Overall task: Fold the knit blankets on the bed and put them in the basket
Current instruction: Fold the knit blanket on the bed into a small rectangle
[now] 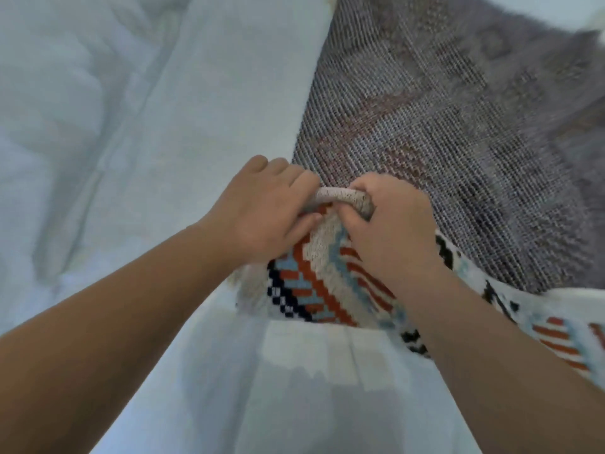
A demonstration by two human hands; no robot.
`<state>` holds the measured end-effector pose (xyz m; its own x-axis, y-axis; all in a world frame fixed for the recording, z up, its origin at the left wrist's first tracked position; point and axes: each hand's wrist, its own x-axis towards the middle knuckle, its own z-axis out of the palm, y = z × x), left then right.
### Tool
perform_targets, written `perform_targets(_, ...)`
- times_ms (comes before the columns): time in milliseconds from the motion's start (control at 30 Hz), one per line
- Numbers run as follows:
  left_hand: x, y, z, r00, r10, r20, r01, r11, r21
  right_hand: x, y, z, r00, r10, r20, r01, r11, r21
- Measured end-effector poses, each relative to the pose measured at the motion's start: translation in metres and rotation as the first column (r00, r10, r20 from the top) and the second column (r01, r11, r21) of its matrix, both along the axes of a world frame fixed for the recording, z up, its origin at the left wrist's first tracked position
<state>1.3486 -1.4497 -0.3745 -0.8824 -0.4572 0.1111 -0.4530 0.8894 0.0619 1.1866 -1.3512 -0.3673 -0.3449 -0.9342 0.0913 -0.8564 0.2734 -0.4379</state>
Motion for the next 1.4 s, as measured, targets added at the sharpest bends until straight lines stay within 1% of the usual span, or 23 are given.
perform_targets(67, -0.018, -0.022, -0.009, 0.999, 0.038, 0.006, -0.038, 0.999, -0.005, -0.017, -0.024, -0.006, 0.991, -0.036, -0.127, 0.031, 0.999, -0.039)
perform_targets(100, -0.026, -0.030, -0.015, 0.998, 0.060, 0.014, -0.060, 0.998, 0.008, -0.023, -0.033, -0.011, 0.985, -0.051, -0.164, 0.050, 0.999, -0.011)
perform_targets(167, -0.037, -0.034, -0.027, 0.989, 0.113, 0.097, -0.122, 0.989, 0.088, -0.030, -0.041, -0.024, 0.980, -0.034, -0.197, 0.064, 0.988, 0.143)
perform_targets(233, -0.038, -0.025, -0.045, 0.964, 0.149, 0.218, -0.191, 0.964, 0.186, -0.026, -0.037, -0.041, 0.969, 0.086, -0.230, -0.017, 0.958, 0.285)
perform_targets(333, -0.026, -0.002, -0.071, 0.936, 0.179, 0.304, -0.267, 0.922, 0.280, -0.008, -0.020, -0.071, 0.948, 0.237, -0.214, -0.150, 0.923, 0.355)
perform_targets(400, -0.018, 0.008, -0.082, 0.929, 0.278, 0.244, -0.350, 0.875, 0.335, -0.001, -0.015, -0.085, 0.959, 0.222, -0.174, -0.146, 0.920, 0.365)
perform_targets(467, -0.014, 0.010, -0.083, 0.892, 0.427, 0.149, -0.446, 0.780, 0.439, 0.000, -0.016, -0.093, 0.969, 0.201, -0.141, -0.133, 0.913, 0.387)
perform_targets(533, -0.017, 0.004, -0.076, 0.808, 0.585, 0.075, -0.502, 0.616, 0.607, -0.002, -0.019, -0.095, 0.971, 0.210, -0.116, -0.146, 0.901, 0.409)
perform_targets(600, -0.027, -0.006, -0.064, 0.720, 0.694, 0.024, -0.463, 0.455, 0.760, -0.005, -0.021, -0.094, 0.971, 0.219, -0.101, -0.158, 0.896, 0.415)
perform_targets(633, -0.033, -0.011, -0.058, 0.694, 0.720, -0.011, -0.435, 0.432, 0.790, -0.006, -0.022, -0.092, 0.971, 0.219, -0.093, -0.162, 0.895, 0.416)
perform_targets(667, -0.038, -0.017, -0.050, 0.686, 0.724, -0.072, -0.419, 0.473, 0.775, -0.007, -0.023, -0.089, 0.973, 0.217, -0.081, -0.166, 0.895, 0.413)
perform_targets(700, -0.043, -0.022, -0.041, 0.691, 0.703, -0.167, -0.400, 0.565, 0.722, -0.008, -0.025, -0.087, 0.975, 0.213, -0.068, -0.169, 0.900, 0.402)
perform_targets(767, -0.050, -0.034, -0.029, 0.733, 0.563, -0.380, -0.348, 0.792, 0.501, -0.008, -0.029, -0.082, 0.979, 0.195, -0.059, -0.164, 0.927, 0.337)
perform_targets(800, -0.053, -0.039, -0.031, 0.763, 0.487, -0.425, -0.340, 0.862, 0.377, -0.008, -0.032, -0.080, 0.980, 0.184, -0.069, -0.156, 0.942, 0.296)
perform_targets(833, -0.054, -0.042, -0.035, 0.798, 0.449, -0.401, -0.359, 0.890, 0.281, -0.008, -0.034, -0.079, 0.980, 0.178, -0.088, -0.148, 0.950, 0.275)
perform_targets(900, -0.049, -0.037, -0.050, 0.850, 0.476, -0.226, -0.434, 0.876, 0.210, -0.007, -0.034, -0.081, 0.971, 0.200, -0.131, -0.148, 0.934, 0.325)
perform_targets(1000, -0.021, 0.001, -0.074, 0.856, 0.517, -0.028, -0.481, 0.814, 0.326, -0.001, -0.023, -0.090, 0.943, 0.288, -0.166, -0.188, 0.873, 0.449)
perform_targets(1067, 0.001, 0.030, -0.075, 0.813, 0.582, 0.018, -0.518, 0.709, 0.478, 0.008, -0.012, -0.095, 0.933, 0.327, -0.153, -0.229, 0.863, 0.450)
perform_targets(1133, 0.016, 0.045, -0.072, 0.676, 0.730, 0.102, -0.598, 0.462, 0.655, 0.020, -0.002, -0.098, 0.920, 0.357, -0.162, -0.261, 0.865, 0.428)
perform_targets(1200, 0.027, 0.052, -0.071, 0.536, 0.818, 0.211, -0.608, 0.201, 0.768, 0.032, 0.006, -0.103, 0.916, 0.373, -0.151, -0.283, 0.863, 0.418)
perform_targets(1267, 0.035, 0.058, -0.074, 0.513, 0.800, 0.311, -0.540, 0.019, 0.842, 0.043, 0.014, -0.107, 0.914, 0.387, -0.119, -0.306, 0.853, 0.423)
perform_targets(1300, 0.039, 0.062, -0.075, 0.540, 0.770, 0.339, -0.520, -0.012, 0.854, 0.048, 0.018, -0.110, 0.912, 0.393, -0.116, -0.312, 0.849, 0.426)
perform_targets(1400, 0.047, 0.074, -0.079, 0.621, 0.699, 0.353, -0.533, 0.047, 0.845, 0.061, 0.030, -0.114, 0.904, 0.406, -0.136, -0.306, 0.834, 0.458)
